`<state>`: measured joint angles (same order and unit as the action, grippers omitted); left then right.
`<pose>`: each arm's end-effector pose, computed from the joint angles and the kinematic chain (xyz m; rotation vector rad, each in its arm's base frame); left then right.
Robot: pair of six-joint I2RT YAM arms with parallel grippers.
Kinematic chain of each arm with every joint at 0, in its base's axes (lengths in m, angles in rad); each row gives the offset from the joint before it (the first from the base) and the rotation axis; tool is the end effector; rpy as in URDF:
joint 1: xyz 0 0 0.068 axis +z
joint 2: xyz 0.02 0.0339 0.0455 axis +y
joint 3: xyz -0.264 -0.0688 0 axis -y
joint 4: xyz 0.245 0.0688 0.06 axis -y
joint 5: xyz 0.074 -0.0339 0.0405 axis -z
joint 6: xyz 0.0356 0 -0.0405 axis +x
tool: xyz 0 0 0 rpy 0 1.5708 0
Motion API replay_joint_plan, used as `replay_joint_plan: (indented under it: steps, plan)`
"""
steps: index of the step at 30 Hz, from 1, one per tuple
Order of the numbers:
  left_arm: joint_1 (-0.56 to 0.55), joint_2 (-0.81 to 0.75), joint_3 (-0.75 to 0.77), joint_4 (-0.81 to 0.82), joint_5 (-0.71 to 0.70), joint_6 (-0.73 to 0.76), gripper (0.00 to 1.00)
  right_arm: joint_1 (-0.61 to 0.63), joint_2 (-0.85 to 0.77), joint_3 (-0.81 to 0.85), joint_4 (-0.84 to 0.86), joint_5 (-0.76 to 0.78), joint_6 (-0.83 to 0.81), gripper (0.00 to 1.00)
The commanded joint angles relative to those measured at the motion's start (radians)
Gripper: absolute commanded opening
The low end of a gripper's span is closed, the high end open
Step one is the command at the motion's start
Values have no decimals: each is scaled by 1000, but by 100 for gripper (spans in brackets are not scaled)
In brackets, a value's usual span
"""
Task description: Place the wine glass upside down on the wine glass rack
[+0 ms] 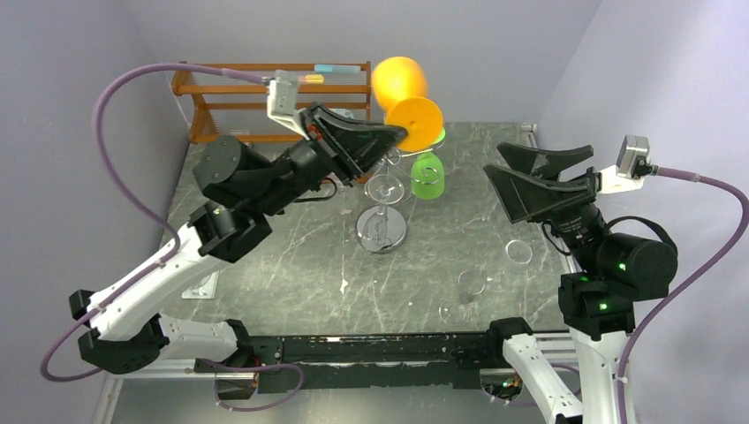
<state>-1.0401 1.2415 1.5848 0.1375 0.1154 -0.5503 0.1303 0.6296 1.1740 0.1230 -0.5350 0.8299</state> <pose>0.1190 -0.2109 0.5529 0.4058 1.1475 -1.4759 0.0644 0.0267 0.5119 -0.1752 1.0558 1.1136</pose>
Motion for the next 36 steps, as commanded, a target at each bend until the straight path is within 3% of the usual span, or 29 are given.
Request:
replay_joint_plan:
  steps: [1, 13, 21, 36]
  plan:
    - [33, -48, -13, -104, -236, 164, 5, 3, -16, -18, 10, 18, 1, 82]
    - [220, -117, -124, -306, -594, 223, 5, 3, -26, -3, -55, 53, -29, 82]
    - [296, -153, -231, -398, -576, 5, 5, 3, -34, -14, -81, 85, -34, 80]
    - [386, -180, -370, -286, -364, -373, 5, 3, -56, -14, -109, 124, -34, 80]
